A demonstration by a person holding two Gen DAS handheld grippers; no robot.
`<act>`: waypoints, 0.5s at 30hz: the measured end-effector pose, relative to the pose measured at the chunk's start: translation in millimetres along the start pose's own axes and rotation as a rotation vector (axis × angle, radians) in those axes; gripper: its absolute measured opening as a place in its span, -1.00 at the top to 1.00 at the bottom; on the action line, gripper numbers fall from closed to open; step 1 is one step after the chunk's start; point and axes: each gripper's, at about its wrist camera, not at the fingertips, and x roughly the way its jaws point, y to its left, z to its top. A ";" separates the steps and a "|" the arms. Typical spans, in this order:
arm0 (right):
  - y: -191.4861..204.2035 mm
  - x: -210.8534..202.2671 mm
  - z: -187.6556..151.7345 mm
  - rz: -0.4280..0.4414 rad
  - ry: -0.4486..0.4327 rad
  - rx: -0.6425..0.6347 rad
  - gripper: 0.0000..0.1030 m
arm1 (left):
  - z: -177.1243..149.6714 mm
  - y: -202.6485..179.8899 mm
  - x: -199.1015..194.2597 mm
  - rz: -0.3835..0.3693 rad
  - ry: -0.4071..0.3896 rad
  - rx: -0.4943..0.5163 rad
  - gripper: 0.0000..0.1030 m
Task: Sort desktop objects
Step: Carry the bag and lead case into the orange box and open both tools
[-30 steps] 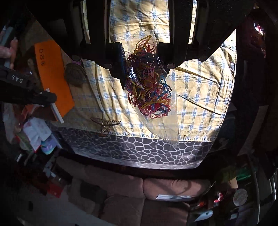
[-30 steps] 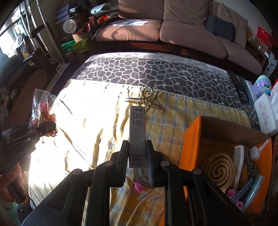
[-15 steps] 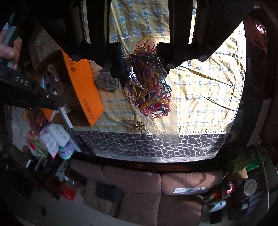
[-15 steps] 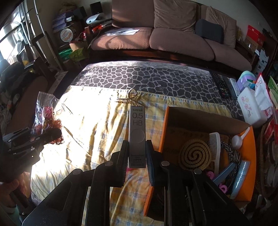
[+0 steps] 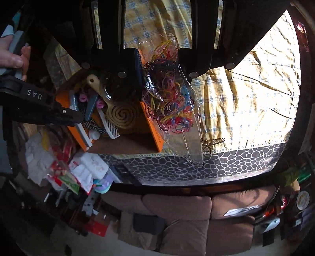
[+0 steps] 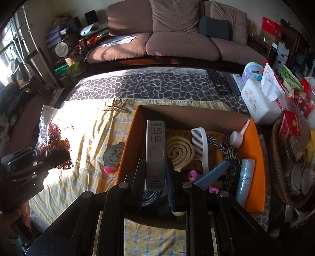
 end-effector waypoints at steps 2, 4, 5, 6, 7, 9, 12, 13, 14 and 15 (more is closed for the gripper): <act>-17.2 -2.3 -4.6 -0.009 0.003 0.018 0.64 | 1.0 -16.1 8.1 -0.012 0.008 0.013 0.54; -34.3 -4.4 -8.6 -0.016 0.006 0.037 0.64 | 2.5 -30.1 17.3 -0.019 0.017 0.026 0.54; -42.0 -4.6 -10.9 -0.019 0.008 0.045 0.64 | 3.4 -36.1 21.8 -0.023 0.021 0.031 0.54; -48.8 -4.6 -13.1 -0.022 0.011 0.051 0.64 | 4.7 -41.4 26.5 -0.025 0.024 0.035 0.54; -55.2 -5.0 -16.2 -0.026 0.012 0.057 0.64 | 6.1 -46.9 31.6 -0.028 0.029 0.038 0.54; -67.5 -3.1 -21.0 -0.032 0.019 0.069 0.64 | 9.9 -56.7 42.0 -0.030 0.041 0.043 0.54; -82.9 1.9 -26.5 -0.040 0.031 0.085 0.64 | 15.6 -68.9 54.7 -0.038 0.049 0.054 0.54; -88.6 4.0 -28.1 -0.041 0.036 0.090 0.64 | 17.6 -72.0 58.8 -0.038 0.051 0.059 0.54; -93.5 6.4 -29.5 -0.042 0.040 0.095 0.64 | 20.0 -74.4 63.0 -0.037 0.053 0.061 0.54; -97.8 9.2 -30.4 -0.043 0.046 0.099 0.64 | 22.5 -77.3 68.8 -0.039 0.057 0.062 0.54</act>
